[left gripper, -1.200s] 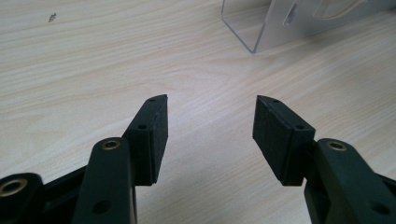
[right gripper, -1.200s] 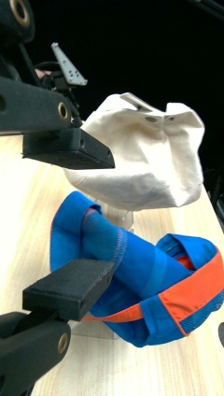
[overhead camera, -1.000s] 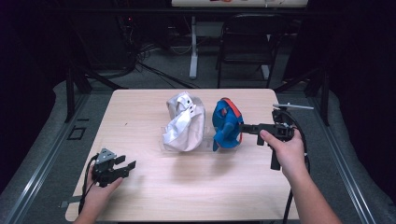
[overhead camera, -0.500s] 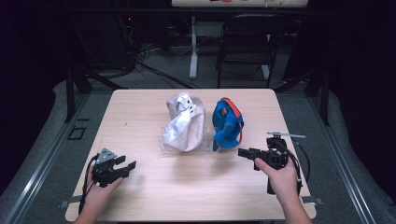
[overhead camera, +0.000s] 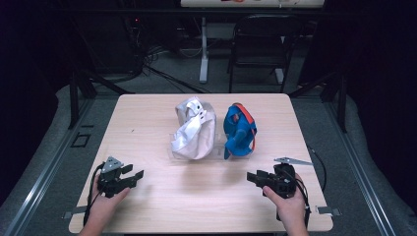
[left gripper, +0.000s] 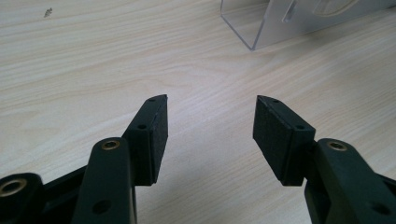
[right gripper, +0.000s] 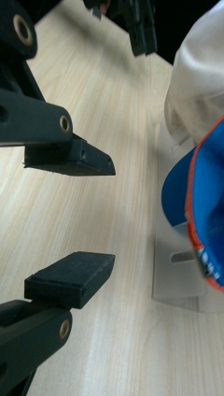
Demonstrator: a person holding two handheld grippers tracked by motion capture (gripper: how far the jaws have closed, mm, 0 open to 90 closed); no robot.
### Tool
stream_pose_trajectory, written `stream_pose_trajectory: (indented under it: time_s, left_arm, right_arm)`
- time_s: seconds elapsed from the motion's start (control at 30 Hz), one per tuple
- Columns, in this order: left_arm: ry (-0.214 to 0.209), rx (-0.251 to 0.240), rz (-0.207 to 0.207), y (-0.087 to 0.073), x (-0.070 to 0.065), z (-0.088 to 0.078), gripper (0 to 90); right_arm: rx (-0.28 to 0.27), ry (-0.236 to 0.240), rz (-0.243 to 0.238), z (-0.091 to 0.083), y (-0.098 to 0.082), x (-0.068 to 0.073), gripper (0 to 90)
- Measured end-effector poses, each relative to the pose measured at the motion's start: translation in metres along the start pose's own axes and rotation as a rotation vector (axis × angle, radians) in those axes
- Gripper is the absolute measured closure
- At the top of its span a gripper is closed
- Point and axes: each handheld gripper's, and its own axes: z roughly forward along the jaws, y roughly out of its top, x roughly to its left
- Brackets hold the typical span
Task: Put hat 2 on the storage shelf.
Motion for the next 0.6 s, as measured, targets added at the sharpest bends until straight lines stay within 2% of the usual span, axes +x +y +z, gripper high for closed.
stream_pose_trajectory:
  time_s: [0.1, 0.23, 0.33, 0.5, 0.6]
  left_arm:
    - [-0.002, -0.003, 0.002, 0.000, -0.002, 0.002, 45.8]
    - [-0.008, 0.008, 0.003, 0.000, -0.002, 0.002, 45.8]
    - [-0.009, 0.001, -0.002, -0.001, -0.001, 0.003, 45.8]
    - [-0.011, 0.003, -0.012, -0.002, 0.001, 0.004, 45.5]
    - [-0.012, 0.007, -0.010, -0.002, 0.001, 0.004, 45.4]
  right_arm:
    - [-0.025, -0.027, -0.010, 0.006, -0.013, -0.003, 49.3]
    - [-0.007, -0.100, -0.083, 0.019, -0.022, -0.002, 47.2]
    - [-0.004, -0.099, -0.092, 0.022, -0.023, -0.001, 47.1]
    - [0.006, -0.058, -0.095, 0.028, -0.025, -0.002, 48.4]
    - [0.006, -0.054, -0.104, 0.029, -0.025, -0.003, 47.8]
